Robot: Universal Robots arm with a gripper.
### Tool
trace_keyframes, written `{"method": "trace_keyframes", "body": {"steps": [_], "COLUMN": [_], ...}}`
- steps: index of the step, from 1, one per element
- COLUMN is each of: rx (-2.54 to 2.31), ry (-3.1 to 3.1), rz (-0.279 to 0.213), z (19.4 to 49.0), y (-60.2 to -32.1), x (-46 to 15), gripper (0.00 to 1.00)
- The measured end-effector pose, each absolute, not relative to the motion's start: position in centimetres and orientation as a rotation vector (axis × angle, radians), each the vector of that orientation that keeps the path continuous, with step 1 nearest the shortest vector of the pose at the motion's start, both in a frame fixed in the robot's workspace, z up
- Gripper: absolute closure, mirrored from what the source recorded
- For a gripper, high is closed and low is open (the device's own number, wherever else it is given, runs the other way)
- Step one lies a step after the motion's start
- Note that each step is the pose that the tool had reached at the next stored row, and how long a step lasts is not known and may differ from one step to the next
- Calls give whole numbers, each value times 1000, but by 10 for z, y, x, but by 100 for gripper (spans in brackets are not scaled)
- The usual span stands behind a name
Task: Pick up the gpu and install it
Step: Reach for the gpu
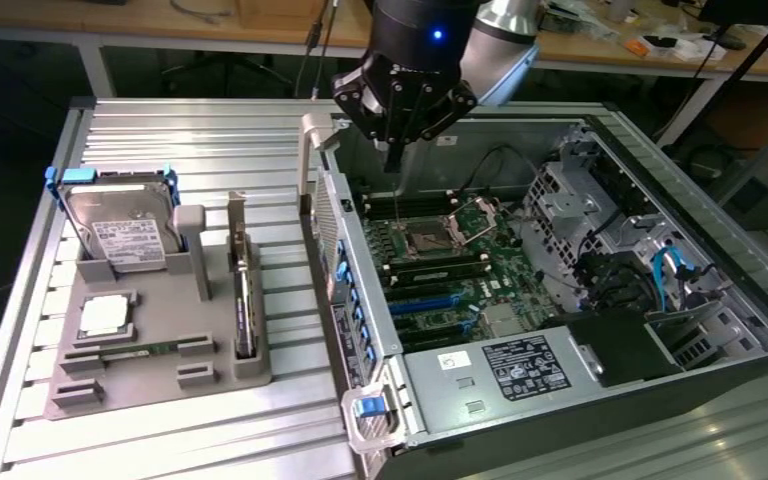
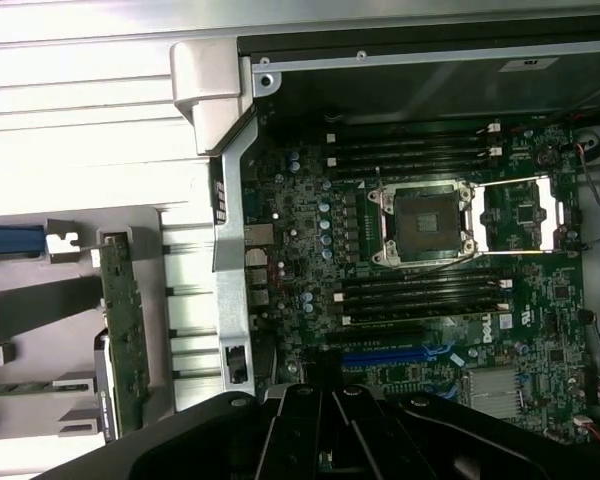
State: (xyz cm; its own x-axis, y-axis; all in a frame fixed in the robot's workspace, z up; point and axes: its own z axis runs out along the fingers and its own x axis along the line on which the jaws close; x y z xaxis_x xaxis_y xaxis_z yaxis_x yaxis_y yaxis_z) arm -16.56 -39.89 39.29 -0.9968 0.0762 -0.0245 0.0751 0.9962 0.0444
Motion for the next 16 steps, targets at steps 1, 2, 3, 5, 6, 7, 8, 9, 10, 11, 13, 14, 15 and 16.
{"method": "trace_keyframes", "body": {"steps": [1, 2, 3, 5, 6, 7, 8, 9, 10, 11, 13, 14, 15, 16], "rx": [118, 118, 118, 118, 118, 118, 118, 118, 118, 118, 118, 118, 118, 118], "ry": [3112, 3113, 3113, 3112, 3112, 3112, 3112, 3112, 3113, 3112, 3112, 3112, 3112, 3113], "rz": [68, 68, 68, 68, 68, 68, 68, 68, 68, 68, 68, 68, 68, 68], "z": [393, 393, 393, 393, 393, 393, 393, 393, 393, 393, 393, 393, 393, 393], "y": [-399, -399, -399, -399, -399, -399, -399, -399, -399, -399, -399, -399, -399, -399], "x": [-166, -166, -167, -168, -168, -168, -169, -169, -170, -170, -171, -172, -172, -173], "gripper": [89, 89, 89, 89, 89, 89, 89, 89, 89, 89, 89, 89, 89, 89]}}
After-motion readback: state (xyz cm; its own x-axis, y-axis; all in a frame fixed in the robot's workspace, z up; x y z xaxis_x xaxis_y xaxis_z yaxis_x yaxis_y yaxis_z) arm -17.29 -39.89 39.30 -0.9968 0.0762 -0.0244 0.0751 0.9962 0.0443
